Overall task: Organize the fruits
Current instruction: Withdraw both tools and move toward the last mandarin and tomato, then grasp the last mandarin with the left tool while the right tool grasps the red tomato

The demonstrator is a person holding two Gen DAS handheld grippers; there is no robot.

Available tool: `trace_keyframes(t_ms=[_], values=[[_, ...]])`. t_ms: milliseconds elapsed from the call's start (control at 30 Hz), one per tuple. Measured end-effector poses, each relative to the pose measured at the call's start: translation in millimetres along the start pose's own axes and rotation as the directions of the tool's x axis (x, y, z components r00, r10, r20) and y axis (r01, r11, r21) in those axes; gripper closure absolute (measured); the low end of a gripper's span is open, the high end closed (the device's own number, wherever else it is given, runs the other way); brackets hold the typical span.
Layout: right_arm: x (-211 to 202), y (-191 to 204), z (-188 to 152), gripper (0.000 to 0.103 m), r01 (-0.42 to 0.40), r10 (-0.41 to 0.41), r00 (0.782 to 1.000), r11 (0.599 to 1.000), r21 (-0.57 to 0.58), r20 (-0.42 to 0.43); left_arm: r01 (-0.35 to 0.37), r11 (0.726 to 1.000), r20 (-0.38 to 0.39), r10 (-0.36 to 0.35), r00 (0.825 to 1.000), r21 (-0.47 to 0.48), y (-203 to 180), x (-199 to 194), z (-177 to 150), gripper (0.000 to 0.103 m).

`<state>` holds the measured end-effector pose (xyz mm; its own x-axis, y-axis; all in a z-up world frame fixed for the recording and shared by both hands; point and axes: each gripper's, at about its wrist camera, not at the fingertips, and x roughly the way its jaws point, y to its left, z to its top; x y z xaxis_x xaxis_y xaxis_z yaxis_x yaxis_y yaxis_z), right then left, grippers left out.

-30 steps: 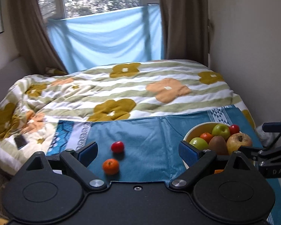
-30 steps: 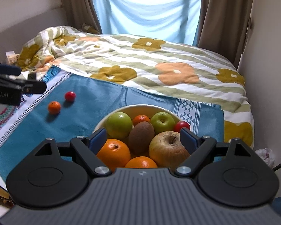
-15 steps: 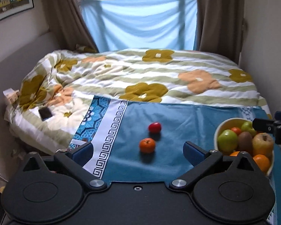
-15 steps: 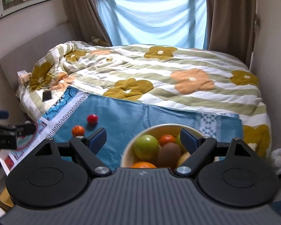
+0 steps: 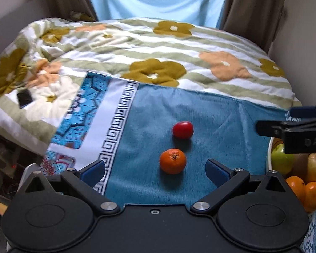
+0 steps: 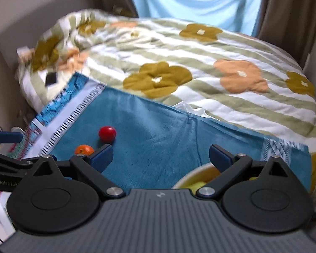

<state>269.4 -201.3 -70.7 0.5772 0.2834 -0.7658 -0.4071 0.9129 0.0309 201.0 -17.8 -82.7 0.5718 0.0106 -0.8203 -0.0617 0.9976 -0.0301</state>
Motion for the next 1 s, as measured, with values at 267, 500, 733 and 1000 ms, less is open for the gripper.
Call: trace_keyframes(t_ms=[267,500,733,1000], values=[[56.9,-0.9,18.9,0.000,-0.095,0.097,0.991,0.995,0.021,-0.089,0.090,0.987,-0.045,-0.084,0.995,0.136,-11.3,41.4,1.0,0.035],[76.7,4.6,25.5,0.000,-0.128,0.125,0.984,0.992,-0.012,-0.127,0.121,0.979,-0.078,-0.110,0.991,0.164,-13.4,61.6,1.1,0.048],[94.9,18.4,27.9,0.000,-0.178,0.172,0.972,0.984,-0.026,-0.161,0.132,0.975,-0.091,-0.118,0.989,0.177,-14.5,70.4,0.2,0.059],[110.6,36.3,28.2,0.012,-0.220,0.207,0.961,0.974,-0.053,-0.186,0.097,0.975,-0.080,-0.082,0.993,0.200,-7.7,66.5,-3.4,0.060]])
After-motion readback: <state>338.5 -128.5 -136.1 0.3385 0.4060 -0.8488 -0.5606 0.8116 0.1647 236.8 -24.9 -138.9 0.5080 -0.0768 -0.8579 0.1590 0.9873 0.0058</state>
